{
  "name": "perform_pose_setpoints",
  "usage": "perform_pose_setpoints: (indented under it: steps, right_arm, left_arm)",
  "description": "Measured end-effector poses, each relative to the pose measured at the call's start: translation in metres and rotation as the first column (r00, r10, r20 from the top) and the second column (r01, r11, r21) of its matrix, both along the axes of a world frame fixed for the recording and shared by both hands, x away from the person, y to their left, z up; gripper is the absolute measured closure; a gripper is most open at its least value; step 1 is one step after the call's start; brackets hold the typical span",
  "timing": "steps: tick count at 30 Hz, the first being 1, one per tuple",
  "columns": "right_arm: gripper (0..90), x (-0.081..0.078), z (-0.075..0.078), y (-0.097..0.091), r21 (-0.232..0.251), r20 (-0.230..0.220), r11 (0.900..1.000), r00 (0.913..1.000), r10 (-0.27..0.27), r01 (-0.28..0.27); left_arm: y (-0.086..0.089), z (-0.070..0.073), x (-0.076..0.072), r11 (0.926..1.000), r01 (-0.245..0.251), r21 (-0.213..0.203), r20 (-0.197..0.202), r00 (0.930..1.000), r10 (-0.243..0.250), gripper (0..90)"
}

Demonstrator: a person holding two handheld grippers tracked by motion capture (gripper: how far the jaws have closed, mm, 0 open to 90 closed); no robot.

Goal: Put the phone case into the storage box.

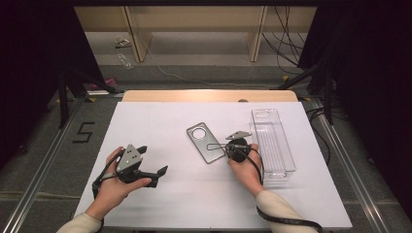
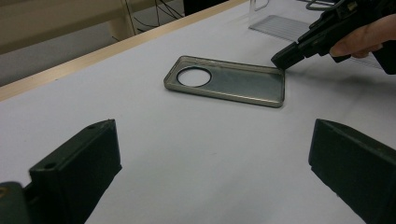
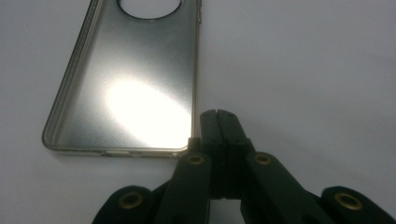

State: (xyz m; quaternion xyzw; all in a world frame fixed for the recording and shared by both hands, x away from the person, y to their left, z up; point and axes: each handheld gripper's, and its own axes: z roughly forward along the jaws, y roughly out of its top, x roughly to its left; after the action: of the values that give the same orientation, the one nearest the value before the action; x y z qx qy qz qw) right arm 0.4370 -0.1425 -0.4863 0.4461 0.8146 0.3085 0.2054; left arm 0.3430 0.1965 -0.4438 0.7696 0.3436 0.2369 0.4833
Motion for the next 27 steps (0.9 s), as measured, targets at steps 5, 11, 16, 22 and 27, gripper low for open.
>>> perform_pose_setpoints:
  steps: [5, 11, 16, 22, 27]
  right_arm:
    - [90.0, -0.0001, -0.0001, 0.0006, 0.0, 0.001, 1.0, 1.0, 0.001, -0.001]
    - [90.0, -0.0006, -0.001, 0.0017, -0.003, -0.003, 1.0, 1.0, 0.005, -0.005]
    - [90.0, -0.001, -0.0008, 0.0021, -0.004, -0.004, 1.0, 1.0, 0.008, -0.008]
    - [90.0, -0.0019, -0.0005, 0.0031, -0.005, -0.009, 0.9999, 0.9999, 0.01, -0.01]
    - [90.0, -0.0054, 0.0001, 0.006, -0.01, -0.018, 0.9998, 0.9996, 0.02, -0.02]
  left_arm:
    - [0.0, -0.0002, 0.0001, 1.0, 0.001, -0.001, -0.002, 1.0, -0.001, 1.6]
    - [0.0001, 0.0, 0.0001, 1.0, 0.001, -0.002, -0.001, 1.0, -0.001, 1.6]
    - [0.0001, -0.0001, 0.0, 1.0, 0.0, -0.002, -0.001, 1.0, 0.0, 1.7]
    - [0.0002, -0.0002, 0.0001, 1.0, 0.0, -0.003, -0.003, 1.0, 0.0, 1.8]
    - [0.0003, -0.0002, -0.0001, 1.0, -0.004, -0.003, -0.003, 1.0, 0.003, 1.8]
